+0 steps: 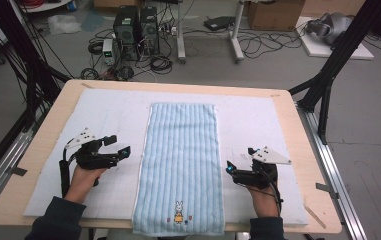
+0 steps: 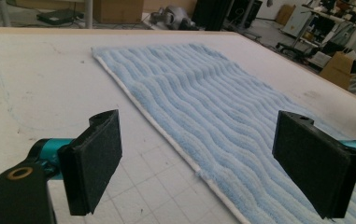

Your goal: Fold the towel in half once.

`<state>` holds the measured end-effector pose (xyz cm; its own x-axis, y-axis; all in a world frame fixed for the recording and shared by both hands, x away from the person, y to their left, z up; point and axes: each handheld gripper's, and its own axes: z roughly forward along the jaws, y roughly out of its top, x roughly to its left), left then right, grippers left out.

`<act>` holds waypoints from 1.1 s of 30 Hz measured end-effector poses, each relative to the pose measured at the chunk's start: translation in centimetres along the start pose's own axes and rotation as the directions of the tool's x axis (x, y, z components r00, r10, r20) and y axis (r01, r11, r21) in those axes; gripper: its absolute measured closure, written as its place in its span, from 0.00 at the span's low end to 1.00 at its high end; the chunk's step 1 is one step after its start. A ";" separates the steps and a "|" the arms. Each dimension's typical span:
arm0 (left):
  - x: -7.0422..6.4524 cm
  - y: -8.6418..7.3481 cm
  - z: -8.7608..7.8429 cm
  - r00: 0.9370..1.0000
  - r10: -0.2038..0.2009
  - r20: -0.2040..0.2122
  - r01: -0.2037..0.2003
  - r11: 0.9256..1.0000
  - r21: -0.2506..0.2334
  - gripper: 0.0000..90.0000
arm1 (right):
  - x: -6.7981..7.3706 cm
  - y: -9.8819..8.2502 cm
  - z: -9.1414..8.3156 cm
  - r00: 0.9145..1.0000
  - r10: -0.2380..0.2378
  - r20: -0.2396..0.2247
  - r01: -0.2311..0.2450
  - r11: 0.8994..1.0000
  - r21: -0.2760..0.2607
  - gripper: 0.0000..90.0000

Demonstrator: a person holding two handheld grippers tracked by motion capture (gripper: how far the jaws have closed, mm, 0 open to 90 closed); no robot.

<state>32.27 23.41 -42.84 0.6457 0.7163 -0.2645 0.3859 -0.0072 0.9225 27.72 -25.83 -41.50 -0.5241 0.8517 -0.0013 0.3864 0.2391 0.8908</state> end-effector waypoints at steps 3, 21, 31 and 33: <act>0.2 0.2 0.2 1.000 -0.002 -0.004 0.002 1.000 0.007 0.18 | -0.2 -0.1 0.0 1.000 0.012 0.002 -0.012 1.000 0.009 0.12; 1.0 5.4 5.4 0.998 -0.059 -0.026 0.060 0.997 0.049 0.22 | -0.8 -0.2 -0.3 0.998 0.057 -0.014 -0.057 0.998 0.011 0.12; 2.2 4.5 9.9 0.990 -0.072 -0.117 0.091 0.981 0.169 0.28 | -0.8 -0.2 -0.1 0.998 0.058 -0.022 -0.057 0.998 0.017 0.12; 2.1 4.3 10.7 0.991 -0.055 -0.120 0.078 0.977 0.197 0.30 | -0.8 -0.3 0.0 0.998 0.062 -0.024 -0.061 0.998 0.019 0.12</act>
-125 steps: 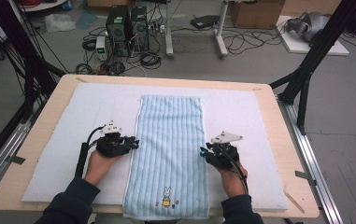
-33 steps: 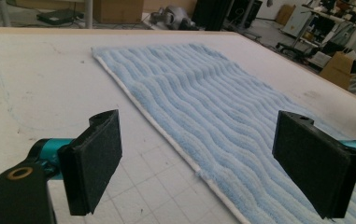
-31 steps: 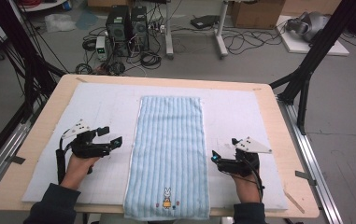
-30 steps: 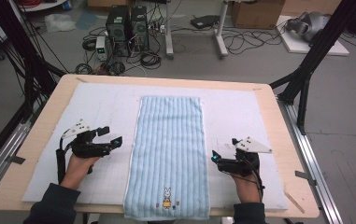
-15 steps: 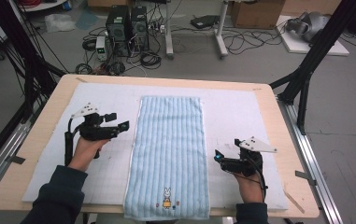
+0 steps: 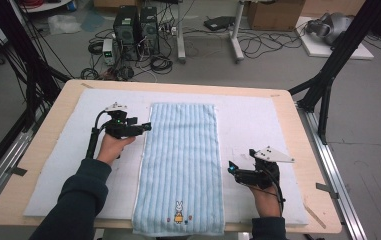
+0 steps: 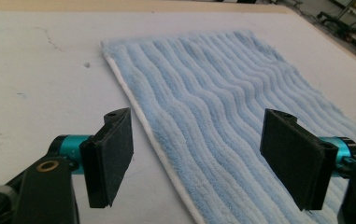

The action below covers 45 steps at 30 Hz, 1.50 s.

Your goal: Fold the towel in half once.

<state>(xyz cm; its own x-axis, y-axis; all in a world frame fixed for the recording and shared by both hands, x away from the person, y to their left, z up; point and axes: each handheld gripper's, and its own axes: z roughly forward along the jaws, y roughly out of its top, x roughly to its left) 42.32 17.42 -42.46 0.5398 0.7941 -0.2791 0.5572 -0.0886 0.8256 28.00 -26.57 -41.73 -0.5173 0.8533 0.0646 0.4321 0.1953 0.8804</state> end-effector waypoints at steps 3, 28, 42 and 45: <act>-0.5 -0.4 0.8 0.999 0.032 -0.028 -0.032 0.999 0.026 0.36 | 0.0 0.0 0.1 1.000 -0.001 -0.004 0.001 1.000 0.007 0.12; -1.7 -1.9 2.9 0.987 0.145 -0.062 -0.136 0.981 0.139 0.96 | 0.5 1.3 2.8 1.000 0.011 -0.015 -0.010 0.996 0.094 0.12; -1.2 -2.1 2.8 0.995 0.091 -0.042 -0.086 0.990 0.111 0.96 | -1.1 6.0 11.6 1.000 -0.006 -0.012 0.009 0.964 0.266 0.21; -1.1 -2.1 2.8 0.995 0.090 -0.038 -0.085 0.990 0.112 0.96 | -1.5 6.4 12.9 1.000 -0.007 0.008 0.004 0.958 0.286 0.30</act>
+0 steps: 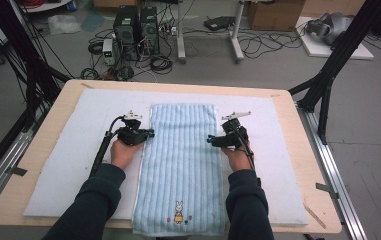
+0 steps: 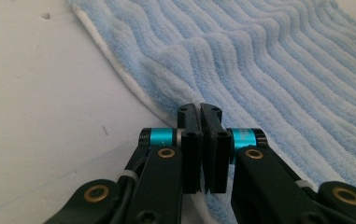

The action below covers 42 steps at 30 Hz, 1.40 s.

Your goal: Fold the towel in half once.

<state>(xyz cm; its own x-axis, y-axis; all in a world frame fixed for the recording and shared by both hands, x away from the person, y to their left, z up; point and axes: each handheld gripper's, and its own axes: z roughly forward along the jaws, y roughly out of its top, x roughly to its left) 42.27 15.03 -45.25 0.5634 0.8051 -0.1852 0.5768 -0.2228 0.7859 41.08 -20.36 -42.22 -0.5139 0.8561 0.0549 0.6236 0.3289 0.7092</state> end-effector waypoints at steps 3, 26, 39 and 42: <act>0.1 0.0 0.0 1.000 -0.008 0.005 0.008 1.000 -0.002 0.96 | -0.4 0.0 0.9 1.000 0.018 0.020 -0.018 1.000 0.014 0.47; 1.6 2.1 -2.0 0.993 -0.091 0.082 0.101 0.986 -0.132 0.96 | 0.3 1.0 0.4 0.998 -0.065 0.005 0.066 0.995 -0.069 0.96; -0.7 -0.7 -6.2 0.983 -0.016 0.181 0.051 0.980 -0.191 0.96 | 2.6 -2.1 -3.8 0.990 -0.126 -0.065 0.118 0.986 -0.118 0.96; -1.3 -1.5 -6.8 0.979 0.002 0.205 0.037 0.982 -0.186 0.96 | 3.3 -3.2 -4.5 0.987 -0.147 -0.068 0.139 0.984 -0.113 0.96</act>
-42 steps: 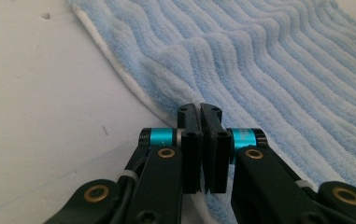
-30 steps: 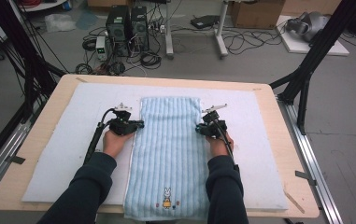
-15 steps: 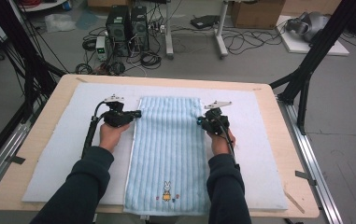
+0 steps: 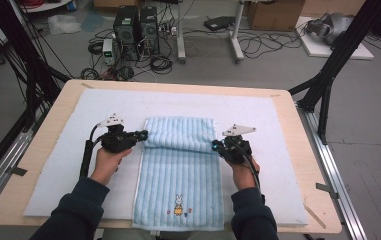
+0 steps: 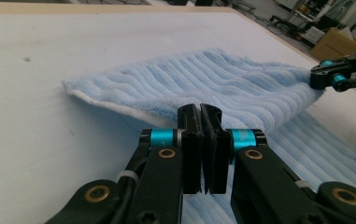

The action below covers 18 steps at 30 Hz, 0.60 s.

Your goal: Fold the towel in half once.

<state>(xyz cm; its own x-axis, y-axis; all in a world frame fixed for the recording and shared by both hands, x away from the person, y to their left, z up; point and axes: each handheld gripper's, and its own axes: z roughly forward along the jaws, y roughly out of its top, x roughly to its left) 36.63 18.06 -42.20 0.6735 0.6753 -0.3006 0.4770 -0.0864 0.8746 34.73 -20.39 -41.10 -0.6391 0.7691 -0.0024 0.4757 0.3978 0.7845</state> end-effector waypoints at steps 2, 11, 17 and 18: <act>-0.6 -0.6 -0.3 1.000 0.015 0.014 -0.015 1.000 0.007 0.96 | 0.4 -0.6 -0.4 1.000 -0.004 -0.003 0.004 1.000 0.006 0.96; -1.7 -2.8 -1.4 0.999 0.044 0.027 -0.045 0.998 0.043 0.96 | 1.9 -2.4 -1.7 1.000 -0.012 -0.028 0.012 1.000 0.011 0.96; -2.3 -4.1 -1.7 0.997 0.059 0.040 -0.063 0.992 0.105 0.96 | 2.9 -3.9 -2.1 0.999 -0.011 -0.044 0.012 1.000 0.023 0.96; -2.5 -4.3 -1.6 0.997 0.066 0.043 -0.070 0.991 0.114 0.96 | 2.9 -4.1 -2.1 0.999 -0.011 -0.044 0.013 1.000 0.026 0.96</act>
<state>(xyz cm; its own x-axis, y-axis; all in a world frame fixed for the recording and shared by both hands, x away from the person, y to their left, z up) 32.02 17.94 -44.59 0.7271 0.6360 -0.2586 0.4897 -0.2165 0.8446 29.69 -20.80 -43.03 -0.6702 0.7420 0.0156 0.4833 0.4203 0.7680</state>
